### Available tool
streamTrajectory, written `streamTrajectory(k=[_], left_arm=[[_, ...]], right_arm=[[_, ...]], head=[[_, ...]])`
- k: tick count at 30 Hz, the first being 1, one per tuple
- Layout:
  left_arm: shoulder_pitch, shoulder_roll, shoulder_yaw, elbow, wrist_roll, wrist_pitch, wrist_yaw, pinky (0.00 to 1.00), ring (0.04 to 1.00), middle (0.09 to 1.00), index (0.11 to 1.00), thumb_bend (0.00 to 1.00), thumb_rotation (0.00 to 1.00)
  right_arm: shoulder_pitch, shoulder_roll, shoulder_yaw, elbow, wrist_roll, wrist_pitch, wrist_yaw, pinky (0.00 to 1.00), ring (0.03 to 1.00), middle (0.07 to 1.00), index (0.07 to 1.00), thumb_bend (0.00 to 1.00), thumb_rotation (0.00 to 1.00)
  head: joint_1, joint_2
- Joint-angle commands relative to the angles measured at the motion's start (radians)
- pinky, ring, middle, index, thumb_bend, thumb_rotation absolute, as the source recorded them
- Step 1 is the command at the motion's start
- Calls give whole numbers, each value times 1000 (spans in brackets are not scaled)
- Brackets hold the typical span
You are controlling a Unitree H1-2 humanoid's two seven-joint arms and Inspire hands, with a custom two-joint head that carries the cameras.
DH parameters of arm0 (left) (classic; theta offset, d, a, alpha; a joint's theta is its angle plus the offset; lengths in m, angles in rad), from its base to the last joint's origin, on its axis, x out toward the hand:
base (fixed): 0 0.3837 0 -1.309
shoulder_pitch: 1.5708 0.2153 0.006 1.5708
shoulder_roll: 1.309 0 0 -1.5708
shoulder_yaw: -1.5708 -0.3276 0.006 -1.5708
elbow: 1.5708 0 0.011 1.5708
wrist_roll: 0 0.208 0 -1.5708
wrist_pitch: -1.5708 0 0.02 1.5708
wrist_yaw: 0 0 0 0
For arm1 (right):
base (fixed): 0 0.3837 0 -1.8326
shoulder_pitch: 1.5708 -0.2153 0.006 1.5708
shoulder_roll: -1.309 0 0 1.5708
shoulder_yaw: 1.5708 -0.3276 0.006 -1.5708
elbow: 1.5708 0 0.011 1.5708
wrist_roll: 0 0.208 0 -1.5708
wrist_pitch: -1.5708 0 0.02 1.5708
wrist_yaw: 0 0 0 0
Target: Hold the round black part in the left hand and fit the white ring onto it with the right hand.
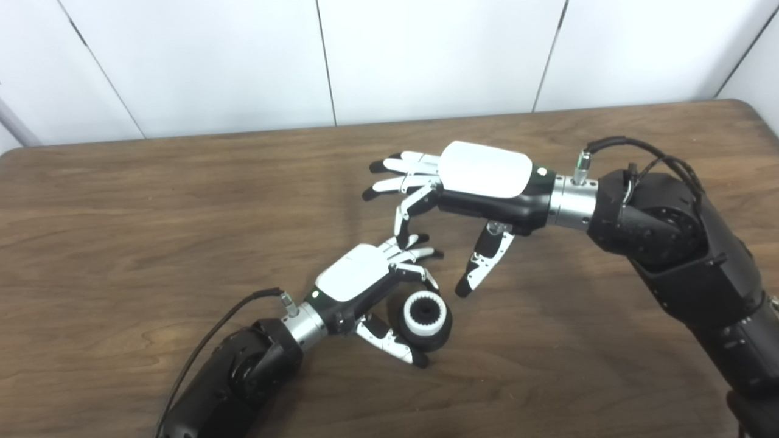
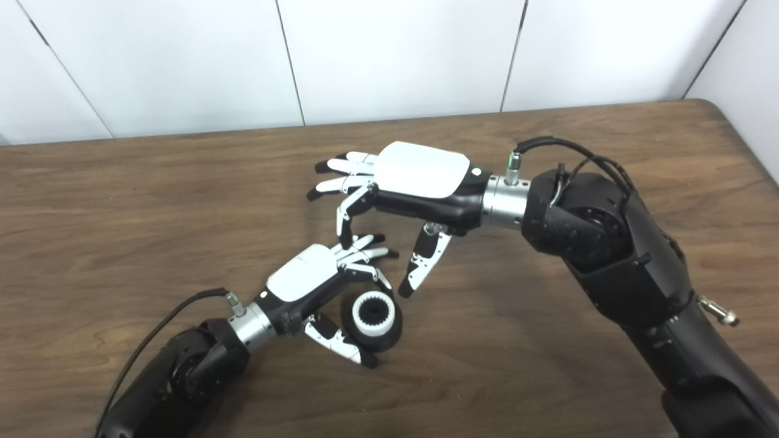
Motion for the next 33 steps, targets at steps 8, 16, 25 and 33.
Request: streamTrajectory(k=[8, 16, 25, 33], left_arm=[[-18, 95, 44, 8, -9, 71, -109, 1000, 1000, 1000, 1000, 1000, 337], [-41, 150, 86, 12, -56, 85, -172, 1000, 1000, 1000, 1000, 1000, 295], [-29, 156, 178, 12, -157, 148, -162, 1000, 1000, 1000, 1000, 1000, 333], [-27, 127, 252, 73, -241, 135, -94, 1000, 1000, 1000, 1000, 1000, 445]], right_arm=[[-35, 6, -29, -9, -32, 0, -37, 1000, 1000, 924, 716, 930, 217], [-4, 18, -52, 32, -70, 10, -69, 1000, 1000, 933, 823, 919, 212], [72, 33, -104, 126, -127, 45, -168, 951, 984, 955, 912, 697, 340], [140, 79, -156, 227, -116, 67, -290, 916, 958, 960, 960, 540, 431]], head=[[7, 5], [16, -18], [30, -48], [28, -82]])
